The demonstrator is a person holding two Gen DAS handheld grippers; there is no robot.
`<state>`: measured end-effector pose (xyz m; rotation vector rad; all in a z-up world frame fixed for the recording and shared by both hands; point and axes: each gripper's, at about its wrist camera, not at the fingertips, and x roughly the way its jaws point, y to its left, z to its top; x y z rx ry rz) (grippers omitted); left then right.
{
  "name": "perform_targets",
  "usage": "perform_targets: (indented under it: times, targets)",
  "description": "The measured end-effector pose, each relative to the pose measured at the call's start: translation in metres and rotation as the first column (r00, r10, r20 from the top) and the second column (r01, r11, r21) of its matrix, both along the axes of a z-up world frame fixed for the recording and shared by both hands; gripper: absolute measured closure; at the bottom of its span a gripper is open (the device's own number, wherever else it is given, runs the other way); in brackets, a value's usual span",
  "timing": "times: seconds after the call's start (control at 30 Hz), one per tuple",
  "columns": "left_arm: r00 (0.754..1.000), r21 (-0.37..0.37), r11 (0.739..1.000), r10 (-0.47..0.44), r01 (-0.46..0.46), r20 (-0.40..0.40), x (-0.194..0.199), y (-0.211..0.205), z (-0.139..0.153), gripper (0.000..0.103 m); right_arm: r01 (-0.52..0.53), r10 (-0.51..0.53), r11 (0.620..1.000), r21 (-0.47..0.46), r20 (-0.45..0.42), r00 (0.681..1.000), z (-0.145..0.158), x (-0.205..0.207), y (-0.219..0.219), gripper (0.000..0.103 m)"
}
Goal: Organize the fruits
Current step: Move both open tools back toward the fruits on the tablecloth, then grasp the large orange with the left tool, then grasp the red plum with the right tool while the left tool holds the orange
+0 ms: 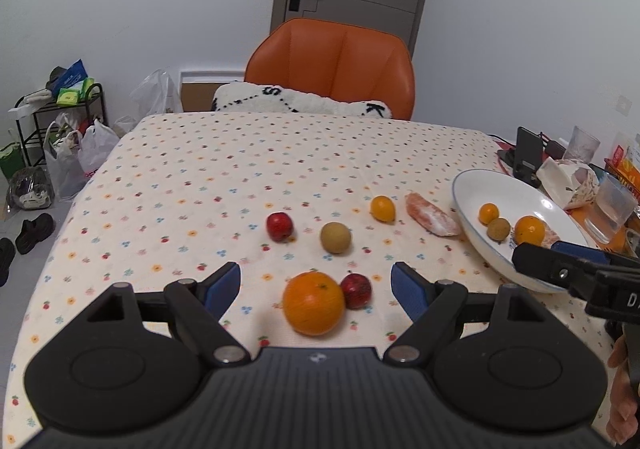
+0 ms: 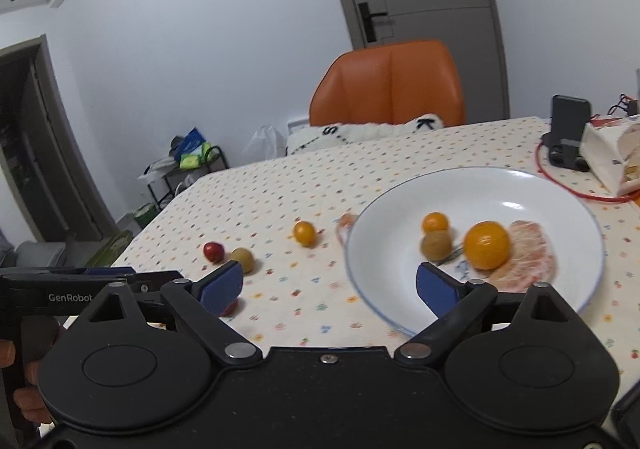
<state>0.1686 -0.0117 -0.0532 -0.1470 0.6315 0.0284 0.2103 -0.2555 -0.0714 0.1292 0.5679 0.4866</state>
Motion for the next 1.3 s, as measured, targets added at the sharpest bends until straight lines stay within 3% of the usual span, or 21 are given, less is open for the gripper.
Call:
perform_targets:
  times: [0.3,0.73,1.3]
  targets:
    - [1.0,-0.036,0.999,0.016,-0.017,-0.022,-0.001,0.016,-0.014,0.026,-0.072,0.072,0.997,-0.009,-0.028,0.997,-0.004,0.0,0.028,0.03]
    - [0.997,-0.147,0.988,-0.044,0.035,-0.057,0.014,0.02,-0.034,0.064,-0.12,0.118,0.992,-0.033,-0.066,0.991,-0.011,0.005,0.054,0.037]
    - [0.998,-0.121,0.991,0.047,-0.052,-0.045,0.005,0.054,-0.026,0.065,-0.207,0.201,0.978,-0.04,-0.115,0.973,-0.025,0.015,0.098,0.046]
